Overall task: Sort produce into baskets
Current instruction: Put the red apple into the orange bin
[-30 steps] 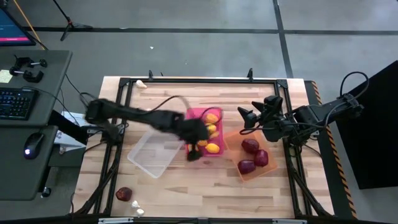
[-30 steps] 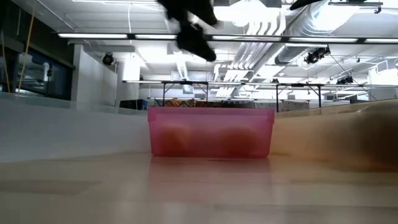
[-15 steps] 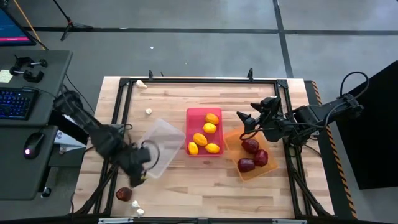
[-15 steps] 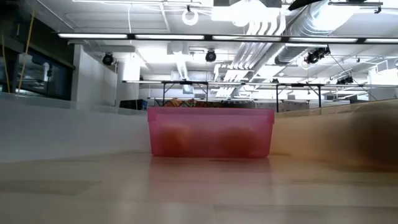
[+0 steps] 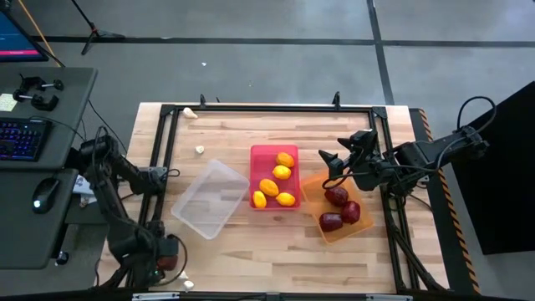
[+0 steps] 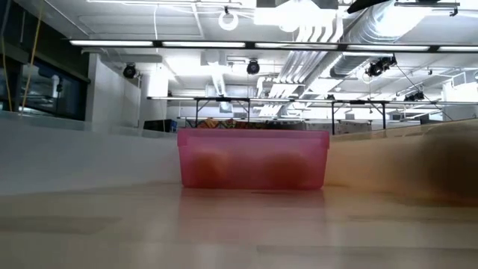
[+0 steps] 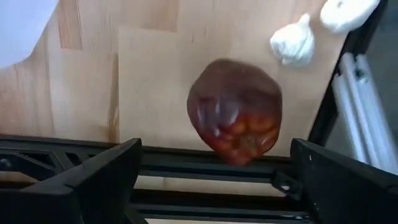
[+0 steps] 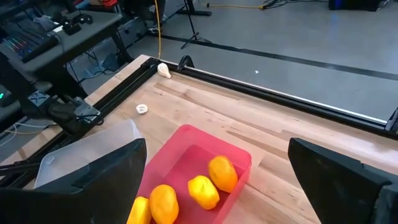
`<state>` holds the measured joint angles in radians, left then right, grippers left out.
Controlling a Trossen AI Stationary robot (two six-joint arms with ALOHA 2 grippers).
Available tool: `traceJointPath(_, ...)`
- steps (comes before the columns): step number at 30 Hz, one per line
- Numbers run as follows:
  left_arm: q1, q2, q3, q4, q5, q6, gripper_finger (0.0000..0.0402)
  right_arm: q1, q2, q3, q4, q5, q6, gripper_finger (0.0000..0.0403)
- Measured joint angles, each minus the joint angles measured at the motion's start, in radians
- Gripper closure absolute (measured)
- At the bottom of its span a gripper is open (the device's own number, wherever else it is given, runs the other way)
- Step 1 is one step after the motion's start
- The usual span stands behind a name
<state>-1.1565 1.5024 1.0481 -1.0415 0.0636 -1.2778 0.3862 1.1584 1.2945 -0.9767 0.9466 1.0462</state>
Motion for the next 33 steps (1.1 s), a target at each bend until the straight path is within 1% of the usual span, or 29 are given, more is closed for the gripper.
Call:
traceJointPath(3,-0.031,0.021,0.000,0.001,-0.023,-0.004,0.0005,0.000,0.000,0.000,-0.002,0.000,0.000,0.0022)
traceJointPath(8,-0.049,0.060,0.000,0.009,-0.078,-0.003,0.0005,0.000,0.000,0.000,-0.002,0.000,0.010,0.0022)
traceJointPath(16,-0.057,0.166,0.000,0.102,-0.094,0.031,0.0005,0.000,0.000,0.000,-0.007,0.000,0.029,0.0022)
traceJointPath(20,-0.048,0.206,0.000,0.118,-0.099,0.024,0.0006,0.000,0.000,0.000,-0.007,0.000,0.044,0.0022)
traceJointPath(22,-0.046,0.216,0.000,0.118,-0.095,0.017,0.0013,0.000,0.000,0.000,-0.009,0.000,0.053,0.0022)
traceJointPath(24,-0.041,0.218,0.000,0.121,-0.095,0.014,0.0031,0.000,0.000,0.000,-0.009,-0.001,0.053,0.0022)
traceJointPath(26,-0.039,0.218,0.000,0.120,-0.097,0.006,0.0063,0.000,0.000,0.000,-0.009,-0.007,0.053,0.0022)
traceJointPath(31,-0.032,0.210,-0.005,0.109,-0.091,0.018,0.0183,0.000,0.000,0.000,-0.014,-0.017,0.053,0.0022)
traceJointPath(32,-0.025,0.201,-0.006,0.098,-0.091,0.027,0.0194,0.000,0.000,0.000,-0.015,-0.021,0.053,0.0022)
traceJointPath(33,-0.014,0.185,-0.007,0.078,-0.093,0.032,0.0195,0.000,0.000,0.000,-0.016,-0.023,0.053,0.0022)
